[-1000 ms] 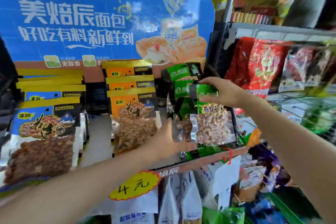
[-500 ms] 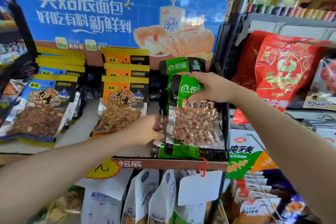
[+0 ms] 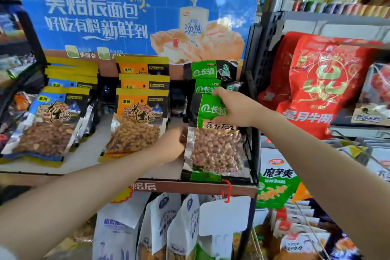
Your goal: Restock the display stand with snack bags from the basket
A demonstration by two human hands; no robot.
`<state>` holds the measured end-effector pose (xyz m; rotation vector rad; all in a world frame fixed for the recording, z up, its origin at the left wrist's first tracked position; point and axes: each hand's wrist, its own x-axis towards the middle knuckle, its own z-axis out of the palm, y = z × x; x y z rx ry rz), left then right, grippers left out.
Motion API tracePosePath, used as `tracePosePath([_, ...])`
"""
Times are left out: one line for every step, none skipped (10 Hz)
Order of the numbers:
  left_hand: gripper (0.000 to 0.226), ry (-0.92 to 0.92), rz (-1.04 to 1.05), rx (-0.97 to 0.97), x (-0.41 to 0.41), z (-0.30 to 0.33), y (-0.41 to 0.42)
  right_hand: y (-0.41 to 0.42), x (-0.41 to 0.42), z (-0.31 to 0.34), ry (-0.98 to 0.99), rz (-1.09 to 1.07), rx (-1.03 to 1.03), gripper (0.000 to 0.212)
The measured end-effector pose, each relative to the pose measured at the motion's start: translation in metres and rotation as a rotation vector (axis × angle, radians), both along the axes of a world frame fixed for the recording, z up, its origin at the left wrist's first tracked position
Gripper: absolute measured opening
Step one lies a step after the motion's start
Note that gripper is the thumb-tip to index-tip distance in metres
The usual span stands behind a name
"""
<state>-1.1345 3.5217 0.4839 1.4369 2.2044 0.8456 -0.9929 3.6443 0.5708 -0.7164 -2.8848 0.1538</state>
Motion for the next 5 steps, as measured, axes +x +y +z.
tracePosePath([0.032, -0.023, -0.014, -0.051, -0.002, 0.005, -0.001, 0.0, 0.0, 0.002, -0.008, 0.026, 0.17, 0.075])
tracePosePath([0.039, -0.204, -0.018, -0.024, 0.004, 0.013, -0.012, 0.0, 0.001, -0.002, -0.116, 0.033, 0.119, 0.082])
tracePosePath([0.051, -0.391, -0.089, -0.031, 0.007, 0.013, -0.023, 0.001, 0.004, -0.005, -0.159, 0.02, 0.02, 0.085])
tracePosePath([0.049, -0.399, -0.165, -0.051, 0.009, 0.012, -0.027, 0.0, 0.001, -0.01, -0.224, 0.025, 0.058, 0.091])
tracePosePath([0.048, -0.174, -0.21, -0.097, 0.0, 0.011, -0.026, -0.004, -0.002, -0.001, -0.214, 0.012, 0.063, 0.092])
